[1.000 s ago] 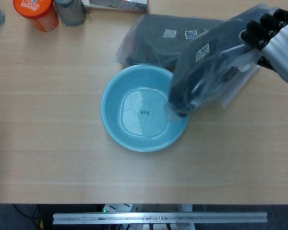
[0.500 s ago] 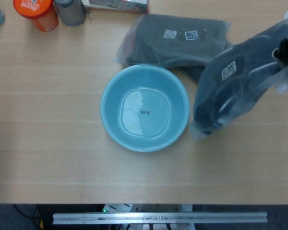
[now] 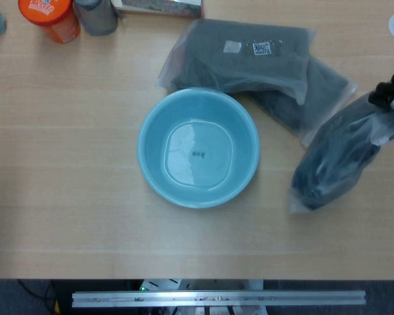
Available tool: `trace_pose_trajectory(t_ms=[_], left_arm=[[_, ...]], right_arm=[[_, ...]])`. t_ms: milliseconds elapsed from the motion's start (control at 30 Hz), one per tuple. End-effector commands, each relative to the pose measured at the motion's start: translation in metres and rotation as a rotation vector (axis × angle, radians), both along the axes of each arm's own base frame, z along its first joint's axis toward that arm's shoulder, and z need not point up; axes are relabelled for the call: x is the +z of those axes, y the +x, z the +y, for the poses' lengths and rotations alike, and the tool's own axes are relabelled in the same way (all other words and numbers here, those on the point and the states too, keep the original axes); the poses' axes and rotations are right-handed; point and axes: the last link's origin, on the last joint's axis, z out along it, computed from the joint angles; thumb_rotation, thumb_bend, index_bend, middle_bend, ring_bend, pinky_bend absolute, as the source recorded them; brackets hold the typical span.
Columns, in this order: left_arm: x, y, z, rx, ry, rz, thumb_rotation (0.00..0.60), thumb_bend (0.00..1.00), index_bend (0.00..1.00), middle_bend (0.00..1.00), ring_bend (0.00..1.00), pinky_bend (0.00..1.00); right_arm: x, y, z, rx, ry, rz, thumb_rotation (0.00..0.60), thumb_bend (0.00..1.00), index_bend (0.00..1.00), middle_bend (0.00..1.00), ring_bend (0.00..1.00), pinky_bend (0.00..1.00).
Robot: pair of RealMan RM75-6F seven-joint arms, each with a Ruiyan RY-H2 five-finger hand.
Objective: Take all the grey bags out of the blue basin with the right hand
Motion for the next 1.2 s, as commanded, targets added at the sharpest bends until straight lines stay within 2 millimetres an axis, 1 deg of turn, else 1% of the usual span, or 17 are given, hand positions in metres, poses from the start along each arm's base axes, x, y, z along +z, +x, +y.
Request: trace_pose_trajectory(t_ms=[33, 67, 100, 133, 167, 233, 300, 367, 400, 500, 600, 733, 800, 867, 933, 1033, 1200], left_arm=[[0.000, -0.001, -0.001, 0.002, 0.000, -0.002, 0.600, 0.23, 0.30, 0.28, 0.24, 0.24], [0.000, -0.001, -0.001, 0.003, 0.001, -0.002, 0.600, 0.23, 0.30, 0.28, 0.24, 0.24], [0.000, -0.001, -0.002, 0.004, 0.001, -0.001, 0.600, 0.23, 0.30, 0.28, 0.24, 0.24], [0.001, -0.002, -0.002, 0.006, 0.002, 0.000, 0.600, 0.23, 0.30, 0.28, 0.24, 0.24], [0.002, -0.003, -0.002, 0.009, 0.004, 0.001, 0.600, 0.23, 0.30, 0.28, 0.24, 0.24], [0.003, -0.004, -0.003, 0.014, 0.009, -0.001, 0.600, 0.23, 0.30, 0.28, 0.24, 0.24], [0.003, -0.006, -0.003, 0.016, 0.011, -0.001, 0.600, 0.23, 0.30, 0.28, 0.24, 0.24], [0.003, -0.007, -0.003, 0.016, 0.010, 0.000, 0.600, 0.23, 0.30, 0.28, 0.24, 0.24], [0.004, -0.007, -0.003, 0.015, 0.011, 0.000, 0.600, 0.23, 0.30, 0.28, 0.24, 0.24], [0.005, -0.008, -0.003, 0.018, 0.013, 0.002, 0.600, 0.23, 0.30, 0.28, 0.24, 0.24], [0.007, -0.010, -0.003, 0.024, 0.017, 0.004, 0.600, 0.23, 0.30, 0.28, 0.24, 0.24], [0.008, -0.011, -0.003, 0.026, 0.026, 0.002, 0.600, 0.23, 0.30, 0.28, 0.24, 0.24], [0.010, -0.012, -0.002, 0.026, 0.032, 0.000, 0.600, 0.23, 0.30, 0.28, 0.24, 0.24], [0.011, -0.013, -0.001, 0.025, 0.039, -0.003, 0.600, 0.23, 0.30, 0.28, 0.24, 0.24], [0.011, -0.013, -0.001, 0.021, 0.045, -0.007, 0.600, 0.23, 0.30, 0.28, 0.24, 0.25], [0.011, -0.012, 0.001, 0.014, 0.043, -0.009, 0.600, 0.23, 0.30, 0.28, 0.24, 0.24], [0.013, -0.009, 0.004, -0.004, 0.046, -0.011, 0.600, 0.23, 0.30, 0.28, 0.24, 0.24]], right_arm=[[-0.022, 0.002, -0.013, -0.023, 0.004, 0.058, 0.600, 0.23, 0.90, 0.76, 0.74, 0.87], [-0.027, 0.003, -0.017, -0.031, 0.007, 0.071, 0.600, 0.23, 0.89, 0.74, 0.72, 0.86], [-0.032, 0.003, -0.021, -0.049, 0.009, 0.087, 0.600, 0.23, 0.86, 0.72, 0.69, 0.83], [-0.038, 0.001, -0.026, -0.091, 0.011, 0.131, 0.600, 0.23, 0.78, 0.66, 0.61, 0.75], [-0.042, 0.002, -0.029, -0.117, 0.006, 0.167, 0.600, 0.23, 0.68, 0.59, 0.52, 0.66], [-0.051, 0.006, -0.037, -0.149, -0.020, 0.239, 0.600, 0.21, 0.38, 0.39, 0.28, 0.43], [-0.059, 0.013, -0.042, -0.177, -0.027, 0.239, 0.600, 0.19, 0.14, 0.21, 0.13, 0.29], [-0.065, 0.021, -0.049, -0.198, -0.038, 0.218, 0.600, 0.18, 0.04, 0.09, 0.04, 0.20], [-0.066, 0.025, -0.052, -0.195, -0.052, 0.210, 0.600, 0.17, 0.01, 0.04, 0.01, 0.17], [-0.066, 0.036, -0.059, -0.178, -0.110, 0.168, 0.600, 0.15, 0.00, 0.00, 0.00, 0.11], [-0.059, 0.040, -0.063, -0.175, -0.164, 0.122, 0.600, 0.15, 0.00, 0.00, 0.00, 0.11], [-0.045, 0.035, -0.062, -0.177, -0.229, 0.063, 0.600, 0.15, 0.00, 0.00, 0.00, 0.11], [-0.038, 0.027, -0.059, -0.184, -0.255, 0.041, 0.600, 0.15, 0.00, 0.03, 0.00, 0.11], [-0.032, 0.014, -0.052, -0.209, -0.272, 0.024, 0.600, 0.16, 0.00, 0.05, 0.00, 0.11], [-0.027, -0.002, -0.043, -0.224, -0.298, 0.017, 0.600, 0.16, 0.03, 0.09, 0.01, 0.13], [-0.019, -0.023, -0.028, -0.252, -0.333, -0.012, 0.600, 0.16, 0.16, 0.19, 0.10, 0.22], [-0.007, -0.048, -0.004, -0.307, -0.365, -0.053, 0.600, 0.16, 0.31, 0.31, 0.23, 0.33]])
